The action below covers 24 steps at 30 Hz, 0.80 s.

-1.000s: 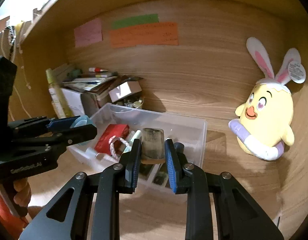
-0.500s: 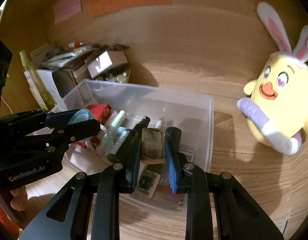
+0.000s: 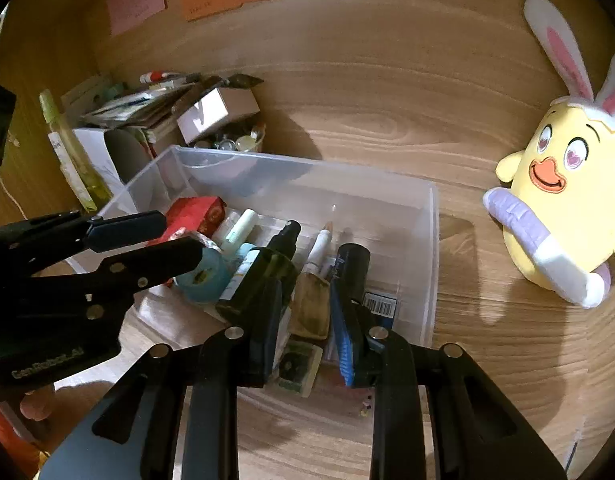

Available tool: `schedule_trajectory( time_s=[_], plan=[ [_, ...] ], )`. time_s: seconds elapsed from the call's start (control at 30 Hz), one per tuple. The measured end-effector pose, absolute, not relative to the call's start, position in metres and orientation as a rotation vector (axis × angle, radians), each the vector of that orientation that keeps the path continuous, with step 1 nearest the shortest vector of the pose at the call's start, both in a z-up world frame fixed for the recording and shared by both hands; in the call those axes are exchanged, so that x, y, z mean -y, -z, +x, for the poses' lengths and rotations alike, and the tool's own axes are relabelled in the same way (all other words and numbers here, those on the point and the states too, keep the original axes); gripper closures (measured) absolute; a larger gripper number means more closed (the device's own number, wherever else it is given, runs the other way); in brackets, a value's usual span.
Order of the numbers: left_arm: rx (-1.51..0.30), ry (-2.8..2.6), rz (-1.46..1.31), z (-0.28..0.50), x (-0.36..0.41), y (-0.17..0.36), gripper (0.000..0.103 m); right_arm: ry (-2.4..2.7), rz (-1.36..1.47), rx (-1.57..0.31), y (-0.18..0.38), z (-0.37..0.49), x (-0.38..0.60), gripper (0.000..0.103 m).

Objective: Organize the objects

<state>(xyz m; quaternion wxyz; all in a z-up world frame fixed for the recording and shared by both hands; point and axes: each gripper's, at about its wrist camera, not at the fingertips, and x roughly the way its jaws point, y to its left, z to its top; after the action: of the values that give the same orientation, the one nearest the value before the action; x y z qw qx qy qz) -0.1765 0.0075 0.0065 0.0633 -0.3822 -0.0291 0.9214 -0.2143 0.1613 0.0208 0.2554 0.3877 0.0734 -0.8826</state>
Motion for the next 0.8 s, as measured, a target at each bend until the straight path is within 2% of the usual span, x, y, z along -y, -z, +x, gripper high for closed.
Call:
schedule_trajectory(
  time_s=[0.17, 0.27, 0.33, 0.47, 0.57, 0.67, 0.8],
  plan=[
    [0.106, -2.786, -1.116, -0.16, -0.003, -0.015, 0.056, 2.412, 1.004, -0.191, -0.036, -0.201, -0.167, 0.08],
    [0.111, -2.799, -1.075, -0.146, 0.0, -0.021, 0.051, 2.426, 0.962, -0.186, -0.045, -0.189, -0.171, 0.076],
    [0.106, -2.813, -1.043, -0.135, 0.002, -0.025, 0.048, 2.428, 0.936, -0.182, -0.049, -0.18, -0.173, 0.071],
    [0.111, -2.84, -0.982, -0.114, 0.007, -0.032, 0.035, 2.438, 0.888, -0.182, -0.055, -0.161, -0.176, 0.064],
    [0.113, -2.852, -0.95, -0.101, 0.009, -0.033, 0.033, 2.441, 0.853, -0.159, -0.057, -0.146, -0.18, 0.053],
    [0.115, -2.866, -0.928, -0.088, 0.01, -0.032, 0.02, 2.456, 0.819, -0.142, -0.058, -0.134, -0.185, 0.044],
    [0.119, -2.877, -0.925, -0.079, 0.01, -0.026, 0.02, 2.466, 0.799, -0.13, -0.055, -0.122, -0.189, 0.035]
  ],
)
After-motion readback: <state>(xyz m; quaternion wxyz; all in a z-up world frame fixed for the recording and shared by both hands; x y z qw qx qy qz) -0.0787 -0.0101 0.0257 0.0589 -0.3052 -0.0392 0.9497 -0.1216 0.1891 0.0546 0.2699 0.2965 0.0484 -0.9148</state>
